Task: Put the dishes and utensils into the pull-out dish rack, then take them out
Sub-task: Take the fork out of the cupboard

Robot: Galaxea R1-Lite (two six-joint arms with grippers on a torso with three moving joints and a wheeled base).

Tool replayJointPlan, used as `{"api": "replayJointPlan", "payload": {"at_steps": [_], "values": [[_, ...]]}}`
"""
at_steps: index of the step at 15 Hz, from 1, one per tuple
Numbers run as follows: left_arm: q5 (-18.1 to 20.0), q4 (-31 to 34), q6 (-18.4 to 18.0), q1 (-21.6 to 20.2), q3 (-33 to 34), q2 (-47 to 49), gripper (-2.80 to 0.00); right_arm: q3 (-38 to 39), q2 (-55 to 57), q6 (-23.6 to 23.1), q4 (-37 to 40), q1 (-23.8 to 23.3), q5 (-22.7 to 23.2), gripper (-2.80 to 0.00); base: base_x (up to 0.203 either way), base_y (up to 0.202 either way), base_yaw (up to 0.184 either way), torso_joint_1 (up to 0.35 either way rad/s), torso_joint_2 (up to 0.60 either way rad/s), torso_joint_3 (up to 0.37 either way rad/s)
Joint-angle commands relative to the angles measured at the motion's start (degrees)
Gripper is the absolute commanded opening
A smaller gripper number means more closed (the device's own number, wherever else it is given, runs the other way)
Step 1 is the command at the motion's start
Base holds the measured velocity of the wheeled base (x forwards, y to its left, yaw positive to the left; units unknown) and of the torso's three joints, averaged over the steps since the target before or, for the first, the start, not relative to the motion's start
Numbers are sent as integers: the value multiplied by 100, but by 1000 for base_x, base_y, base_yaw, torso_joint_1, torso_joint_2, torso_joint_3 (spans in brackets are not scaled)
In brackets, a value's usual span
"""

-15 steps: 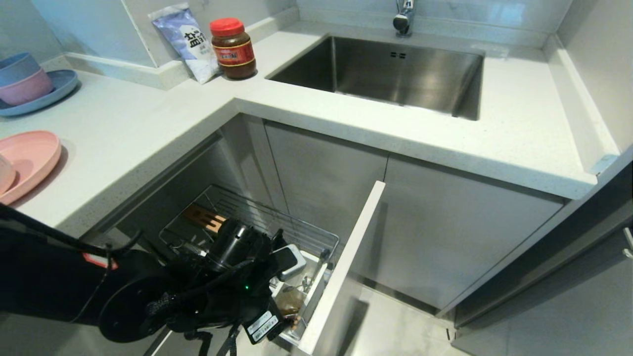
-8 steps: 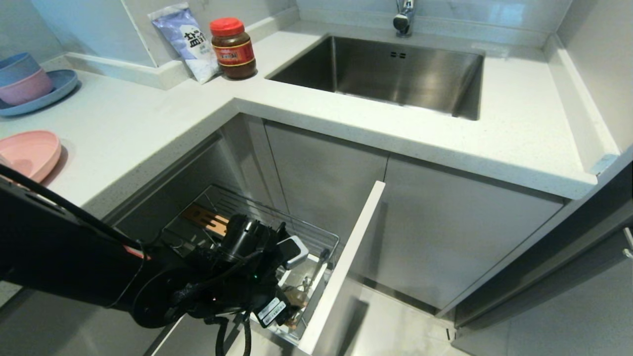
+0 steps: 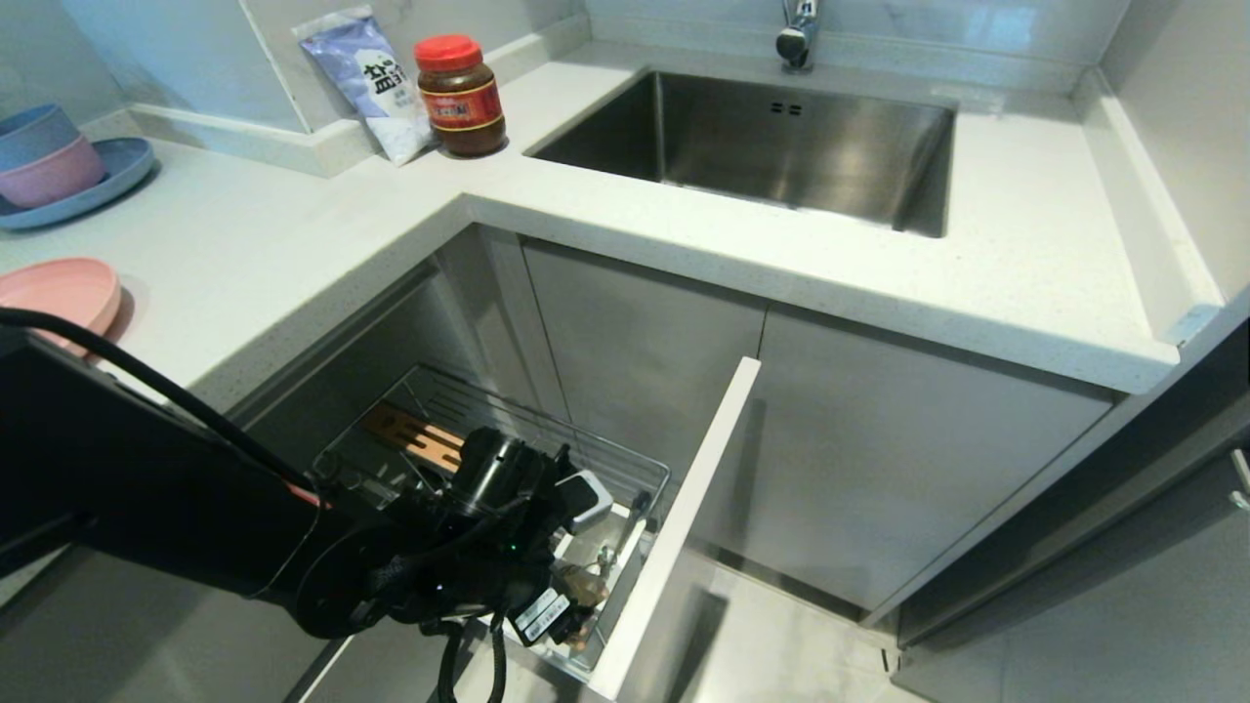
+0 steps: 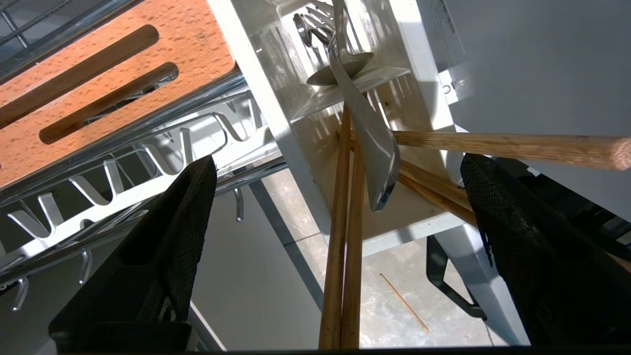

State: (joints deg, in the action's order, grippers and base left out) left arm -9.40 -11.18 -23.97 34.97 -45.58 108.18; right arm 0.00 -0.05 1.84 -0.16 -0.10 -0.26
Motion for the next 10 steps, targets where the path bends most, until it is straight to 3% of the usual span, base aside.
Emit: {"api": "replayJointPlan", "payload": {"at_steps": [1, 3, 4, 10], "values": [[-9, -7, -11, 1, -12, 10, 0, 0, -13, 0, -2, 1, -1, -280, 0, 0, 0, 0, 0, 0], [-1, -99, 15, 1, -55, 53, 0, 9, -21, 0, -2, 1, -1, -280, 0, 0, 0, 0, 0, 0], [-1, -113, 15, 1, -47, 54, -280, 4, -13, 0, -2, 1, -1, -280, 0, 0, 0, 0, 0, 0], [8, -77, 24, 9, -56, 89, -280, 7, -14, 0, -2, 1, -1, -280, 0, 0, 0, 0, 0, 0]]}}
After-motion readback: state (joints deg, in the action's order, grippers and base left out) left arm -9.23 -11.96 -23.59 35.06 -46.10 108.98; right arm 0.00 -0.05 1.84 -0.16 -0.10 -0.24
